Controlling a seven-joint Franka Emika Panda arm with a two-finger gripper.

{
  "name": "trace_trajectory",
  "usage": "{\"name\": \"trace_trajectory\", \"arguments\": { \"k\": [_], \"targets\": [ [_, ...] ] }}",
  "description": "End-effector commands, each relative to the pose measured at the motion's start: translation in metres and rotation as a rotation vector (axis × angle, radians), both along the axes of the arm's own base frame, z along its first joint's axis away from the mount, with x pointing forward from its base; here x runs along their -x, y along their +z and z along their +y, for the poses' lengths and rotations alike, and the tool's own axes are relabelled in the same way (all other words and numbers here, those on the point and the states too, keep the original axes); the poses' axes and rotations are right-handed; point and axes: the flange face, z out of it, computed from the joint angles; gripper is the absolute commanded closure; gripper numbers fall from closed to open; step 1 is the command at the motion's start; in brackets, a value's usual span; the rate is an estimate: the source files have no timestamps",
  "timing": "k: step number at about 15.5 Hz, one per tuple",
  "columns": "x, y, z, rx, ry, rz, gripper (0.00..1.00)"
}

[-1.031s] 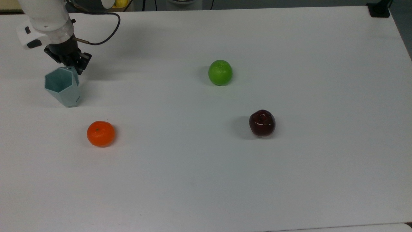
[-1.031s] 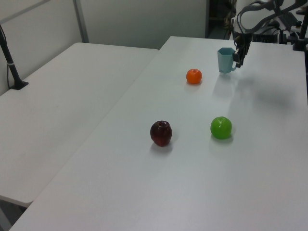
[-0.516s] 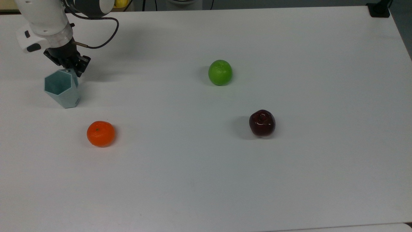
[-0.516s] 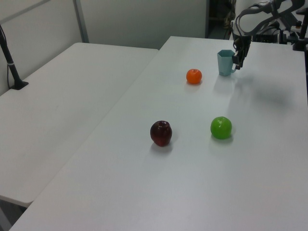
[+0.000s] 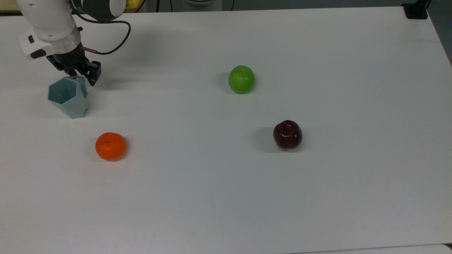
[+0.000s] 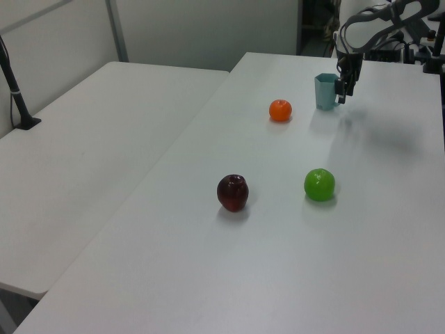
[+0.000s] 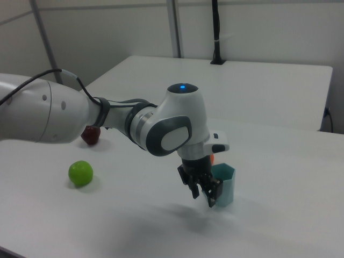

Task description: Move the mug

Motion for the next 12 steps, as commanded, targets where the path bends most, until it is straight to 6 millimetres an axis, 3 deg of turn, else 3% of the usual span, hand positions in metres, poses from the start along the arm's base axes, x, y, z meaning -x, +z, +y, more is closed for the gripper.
{"name": "trace_trajectory", "arguments": {
  "k": [1,4,7,9,12],
  "targets": [
    [-0.002,0.004,-0.002,0.013,0.003,-0.005,0.00],
    [-0.002,0.012,0.001,0.014,0.006,-0.009,0.00],
    [0.005,0.044,0.010,0.003,-0.023,-0.004,0.00],
    [0.008,0.082,0.030,-0.003,-0.030,-0.004,0.00],
    [0.008,0.165,0.093,-0.030,-0.037,0.044,0.00]
  ]
}}
